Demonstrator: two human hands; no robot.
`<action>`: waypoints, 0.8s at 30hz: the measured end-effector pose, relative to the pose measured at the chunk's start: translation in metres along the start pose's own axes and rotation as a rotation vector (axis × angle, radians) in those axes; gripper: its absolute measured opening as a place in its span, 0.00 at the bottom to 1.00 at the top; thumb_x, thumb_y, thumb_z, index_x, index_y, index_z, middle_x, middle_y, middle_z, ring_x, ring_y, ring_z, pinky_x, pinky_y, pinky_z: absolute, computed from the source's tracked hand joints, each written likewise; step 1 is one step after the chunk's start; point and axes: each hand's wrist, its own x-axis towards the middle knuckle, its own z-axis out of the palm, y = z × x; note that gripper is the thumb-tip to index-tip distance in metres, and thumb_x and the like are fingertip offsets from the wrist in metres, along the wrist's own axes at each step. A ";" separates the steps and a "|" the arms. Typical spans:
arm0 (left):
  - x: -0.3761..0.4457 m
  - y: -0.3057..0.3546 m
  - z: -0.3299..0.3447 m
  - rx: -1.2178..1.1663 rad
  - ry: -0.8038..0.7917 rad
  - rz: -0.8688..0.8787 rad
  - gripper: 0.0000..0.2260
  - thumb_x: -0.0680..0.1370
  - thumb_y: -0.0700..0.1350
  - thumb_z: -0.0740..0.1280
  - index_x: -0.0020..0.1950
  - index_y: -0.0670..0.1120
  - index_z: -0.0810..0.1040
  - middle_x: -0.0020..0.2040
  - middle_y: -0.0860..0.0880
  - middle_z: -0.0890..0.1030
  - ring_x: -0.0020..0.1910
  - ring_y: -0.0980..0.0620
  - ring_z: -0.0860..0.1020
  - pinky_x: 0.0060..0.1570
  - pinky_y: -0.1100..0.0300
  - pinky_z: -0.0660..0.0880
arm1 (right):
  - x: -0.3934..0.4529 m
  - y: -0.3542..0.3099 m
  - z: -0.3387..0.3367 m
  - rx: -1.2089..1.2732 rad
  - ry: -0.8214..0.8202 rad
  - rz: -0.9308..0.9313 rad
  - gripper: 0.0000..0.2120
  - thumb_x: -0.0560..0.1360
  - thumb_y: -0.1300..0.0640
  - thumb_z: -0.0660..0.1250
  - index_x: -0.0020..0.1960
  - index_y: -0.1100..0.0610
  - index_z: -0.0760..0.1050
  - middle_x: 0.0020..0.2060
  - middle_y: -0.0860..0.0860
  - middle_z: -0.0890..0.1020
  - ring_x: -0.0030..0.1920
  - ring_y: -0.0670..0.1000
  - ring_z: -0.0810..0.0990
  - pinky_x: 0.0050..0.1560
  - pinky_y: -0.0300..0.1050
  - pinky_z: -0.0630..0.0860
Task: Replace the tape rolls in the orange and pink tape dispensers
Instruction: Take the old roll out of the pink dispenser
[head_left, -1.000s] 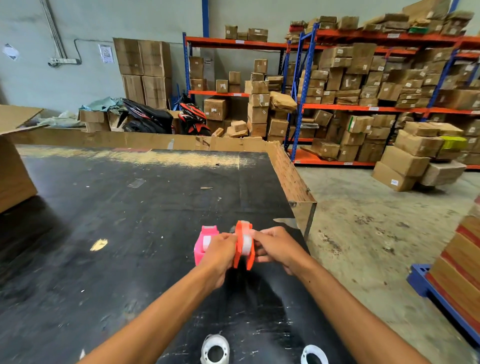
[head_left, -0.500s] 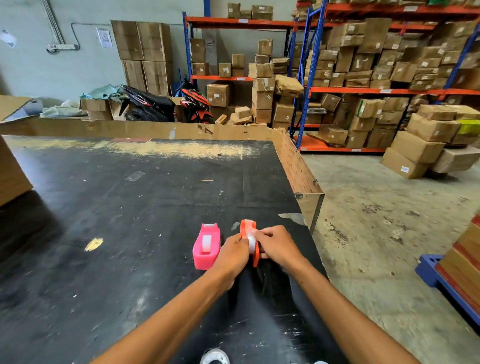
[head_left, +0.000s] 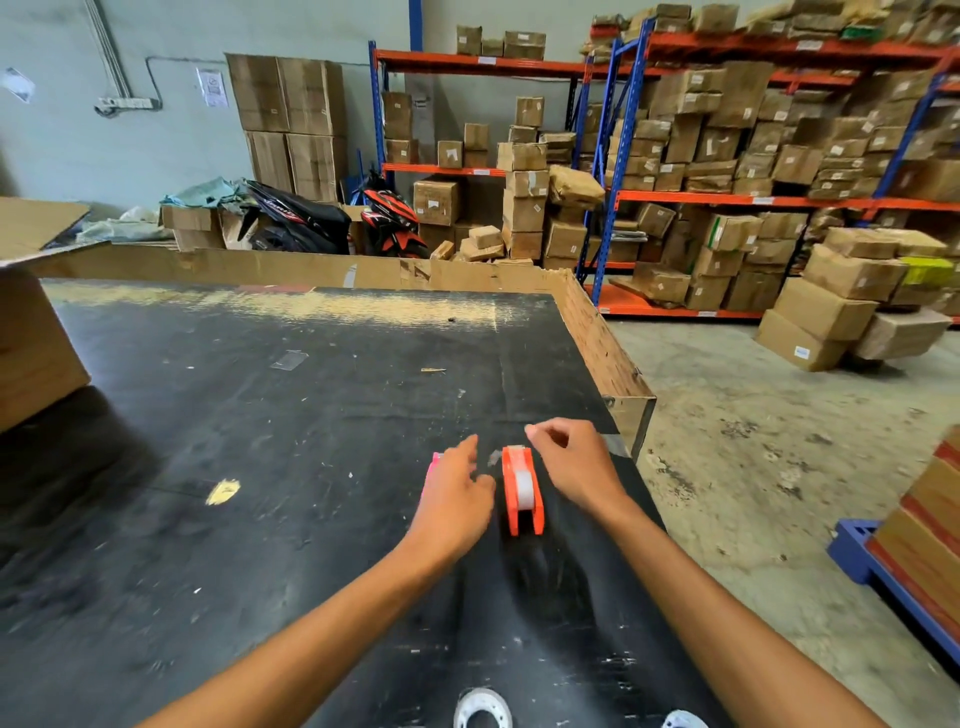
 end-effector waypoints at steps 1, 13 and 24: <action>0.002 -0.005 -0.010 0.031 0.007 0.011 0.20 0.76 0.35 0.60 0.67 0.48 0.70 0.59 0.50 0.75 0.58 0.53 0.74 0.58 0.66 0.68 | -0.001 -0.008 0.003 -0.027 -0.007 -0.041 0.09 0.76 0.56 0.66 0.48 0.60 0.83 0.40 0.50 0.83 0.44 0.47 0.80 0.47 0.43 0.73; 0.017 -0.070 -0.063 0.446 -0.326 0.163 0.14 0.69 0.58 0.69 0.48 0.50 0.78 0.40 0.53 0.81 0.38 0.49 0.75 0.45 0.50 0.76 | -0.017 -0.058 0.070 -0.803 -0.506 -0.041 0.05 0.67 0.62 0.64 0.37 0.53 0.76 0.40 0.54 0.79 0.46 0.58 0.79 0.45 0.47 0.68; 0.032 -0.086 -0.062 0.492 -0.273 0.284 0.20 0.68 0.64 0.68 0.42 0.48 0.76 0.32 0.52 0.75 0.33 0.49 0.70 0.36 0.56 0.68 | -0.023 -0.069 0.089 -0.978 -0.373 -0.051 0.05 0.67 0.63 0.62 0.34 0.55 0.72 0.47 0.57 0.82 0.52 0.61 0.81 0.52 0.52 0.68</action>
